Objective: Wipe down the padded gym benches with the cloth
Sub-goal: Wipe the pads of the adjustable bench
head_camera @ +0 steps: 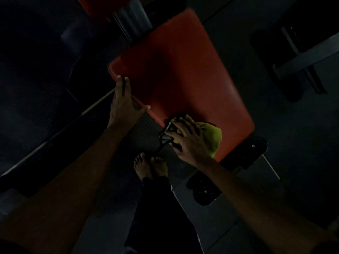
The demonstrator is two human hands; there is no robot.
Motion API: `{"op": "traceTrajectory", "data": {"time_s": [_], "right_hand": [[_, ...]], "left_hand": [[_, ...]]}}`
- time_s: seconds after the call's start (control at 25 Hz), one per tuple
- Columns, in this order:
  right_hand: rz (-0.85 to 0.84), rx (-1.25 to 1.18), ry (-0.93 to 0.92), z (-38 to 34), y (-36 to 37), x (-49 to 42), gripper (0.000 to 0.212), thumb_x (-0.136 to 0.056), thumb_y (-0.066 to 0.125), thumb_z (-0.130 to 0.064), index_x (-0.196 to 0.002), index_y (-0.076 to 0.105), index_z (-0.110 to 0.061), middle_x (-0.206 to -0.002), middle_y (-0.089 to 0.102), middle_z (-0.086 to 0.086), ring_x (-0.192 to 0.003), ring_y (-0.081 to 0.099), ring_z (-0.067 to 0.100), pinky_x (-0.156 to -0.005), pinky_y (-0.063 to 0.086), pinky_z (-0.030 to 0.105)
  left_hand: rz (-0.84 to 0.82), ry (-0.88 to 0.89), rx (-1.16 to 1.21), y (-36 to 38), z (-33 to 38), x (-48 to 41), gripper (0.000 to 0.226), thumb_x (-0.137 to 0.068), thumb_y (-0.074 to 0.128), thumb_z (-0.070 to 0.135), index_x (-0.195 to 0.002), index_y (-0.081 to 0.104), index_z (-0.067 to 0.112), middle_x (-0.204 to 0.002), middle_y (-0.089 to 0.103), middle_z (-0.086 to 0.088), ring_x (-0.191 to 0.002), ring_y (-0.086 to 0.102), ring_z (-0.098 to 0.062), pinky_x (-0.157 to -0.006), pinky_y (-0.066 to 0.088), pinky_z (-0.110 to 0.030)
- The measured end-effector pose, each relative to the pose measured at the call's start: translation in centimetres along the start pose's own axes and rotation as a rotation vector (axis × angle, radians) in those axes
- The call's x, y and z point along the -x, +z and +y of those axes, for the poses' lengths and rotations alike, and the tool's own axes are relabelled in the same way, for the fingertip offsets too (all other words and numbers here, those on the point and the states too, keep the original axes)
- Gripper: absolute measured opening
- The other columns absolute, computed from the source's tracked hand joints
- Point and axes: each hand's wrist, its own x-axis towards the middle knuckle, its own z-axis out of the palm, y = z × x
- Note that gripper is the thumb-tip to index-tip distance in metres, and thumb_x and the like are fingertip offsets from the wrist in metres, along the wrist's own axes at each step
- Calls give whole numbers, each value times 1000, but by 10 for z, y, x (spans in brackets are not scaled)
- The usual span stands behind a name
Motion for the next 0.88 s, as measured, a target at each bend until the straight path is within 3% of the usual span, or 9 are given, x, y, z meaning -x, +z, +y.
{"op": "traceTrajectory", "data": {"time_s": [0.12,0.24,0.4,0.52,0.68,0.8,0.88], "right_hand": [[10,1,69,14,5,42,49,-87,69,-39,-135,59,-37,-160,35,-2,-149,30,28,-116,28,54],[35,-33,152,22,10,67,43,-91,64,-43,-134,59,-40,-160,36,-3,-149,32,27,-117,25,55],[42,-75,206,6,7,48,36,-85,65,-37,-120,65,-38,-154,44,-3,-147,34,29,-113,28,57],[11,-91,192,-3,7,39,34,-85,63,-34,-119,64,-35,-155,41,-3,-148,29,28,-114,24,55],[-44,-70,23,30,7,65,42,-88,55,-38,-129,62,-36,-160,36,-2,-150,26,28,-117,18,51],[-24,-169,200,49,10,99,40,-95,50,-43,-133,60,-35,-162,33,0,-152,25,30,-114,25,59],[52,-228,351,49,9,110,40,-96,51,-43,-132,62,-30,-160,36,4,-149,28,34,-109,28,60]], "left_hand": [[-37,-105,198,11,14,14,122,-82,78,45,-159,-12,15,-166,-14,-14,-152,12,-37,-114,32,-53],[-64,-204,265,15,28,17,131,-78,82,41,-157,-18,13,-166,-11,-19,-152,12,-37,-118,24,-43],[-29,-206,331,26,30,15,136,-75,86,35,-156,-20,12,-166,-14,-17,-153,6,-32,-115,17,-30],[-10,-202,298,29,23,17,135,-75,85,39,-157,-20,14,-166,-12,-15,-153,9,-33,-117,21,-36],[-51,-192,265,23,27,17,136,-76,84,42,-156,-23,16,-166,-14,-14,-153,11,-33,-117,23,-41],[-72,-188,253,20,29,16,136,-76,83,43,-155,-24,13,-165,-16,-16,-153,8,-34,-118,23,-46],[-80,-198,272,21,30,16,135,-78,82,41,-155,-25,14,-165,-17,-16,-153,9,-34,-117,23,-42]]}}
